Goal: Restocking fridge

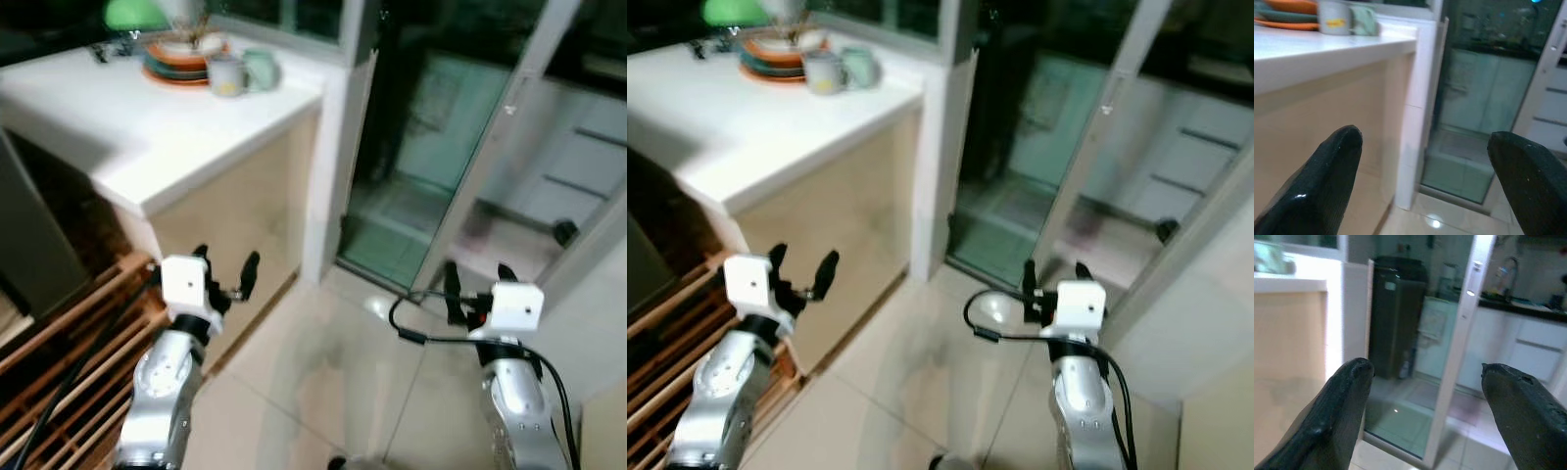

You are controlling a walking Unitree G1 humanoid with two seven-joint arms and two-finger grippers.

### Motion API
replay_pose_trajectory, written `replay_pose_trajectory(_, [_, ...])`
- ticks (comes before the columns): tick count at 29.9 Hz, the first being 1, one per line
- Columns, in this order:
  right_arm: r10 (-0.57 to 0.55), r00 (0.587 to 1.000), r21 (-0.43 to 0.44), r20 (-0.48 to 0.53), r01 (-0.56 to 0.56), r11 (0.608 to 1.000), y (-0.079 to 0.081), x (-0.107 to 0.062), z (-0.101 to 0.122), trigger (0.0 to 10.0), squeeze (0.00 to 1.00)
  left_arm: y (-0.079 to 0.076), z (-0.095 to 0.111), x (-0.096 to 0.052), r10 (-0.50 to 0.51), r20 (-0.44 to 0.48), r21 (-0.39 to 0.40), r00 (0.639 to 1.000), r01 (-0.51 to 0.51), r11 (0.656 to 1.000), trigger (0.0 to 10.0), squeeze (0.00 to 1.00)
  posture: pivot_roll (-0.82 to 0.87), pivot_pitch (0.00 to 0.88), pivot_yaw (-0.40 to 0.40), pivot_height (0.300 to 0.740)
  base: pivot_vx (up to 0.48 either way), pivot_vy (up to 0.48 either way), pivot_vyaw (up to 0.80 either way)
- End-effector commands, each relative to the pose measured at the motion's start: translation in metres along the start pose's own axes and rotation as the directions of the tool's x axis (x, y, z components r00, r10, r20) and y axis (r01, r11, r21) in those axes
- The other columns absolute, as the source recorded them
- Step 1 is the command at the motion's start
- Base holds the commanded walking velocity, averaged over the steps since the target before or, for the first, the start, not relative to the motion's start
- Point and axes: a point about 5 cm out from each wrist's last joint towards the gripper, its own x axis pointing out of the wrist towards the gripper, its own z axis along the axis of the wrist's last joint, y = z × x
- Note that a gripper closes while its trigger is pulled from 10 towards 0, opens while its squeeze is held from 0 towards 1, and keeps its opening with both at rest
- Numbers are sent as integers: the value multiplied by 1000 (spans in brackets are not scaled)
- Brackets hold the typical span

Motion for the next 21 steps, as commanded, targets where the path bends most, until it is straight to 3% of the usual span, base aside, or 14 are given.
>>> replay_pose_trajectory(1, [-5,999,-12,33,6,1000,-3,4,8,10000,0,-6,2,7,-44,-1,-3,999,44,999,10000,0,-123,0,17,740,0,0,-763])
replay_pose_trajectory(9, [1,1000,-12,22,-1,1000,-3,2,7,10000,0,-9,3,10,-92,-17,8,996,92,996,10000,0,-124,0,19,740,0,0,-763])
replay_pose_trajectory(14, [16,1000,-5,5,-16,1000,0,1,4,10000,0,-8,6,9,-95,-12,62,995,96,993,10000,0,-120,0,20,740,0,0,-763])
replay_pose_trajectory(17, [26,1000,1,-10,-26,1000,3,2,0,10000,0,-7,10,8,-62,8,37,998,62,997,10000,0,-116,0,19,740,0,0,-304])
replay_pose_trajectory(21, [53,998,27,-31,-53,998,7,5,-1,10000,0,-7,14,8,-8,17,72,1000,7,997,10000,0,-112,0,17,740,400,0,0])
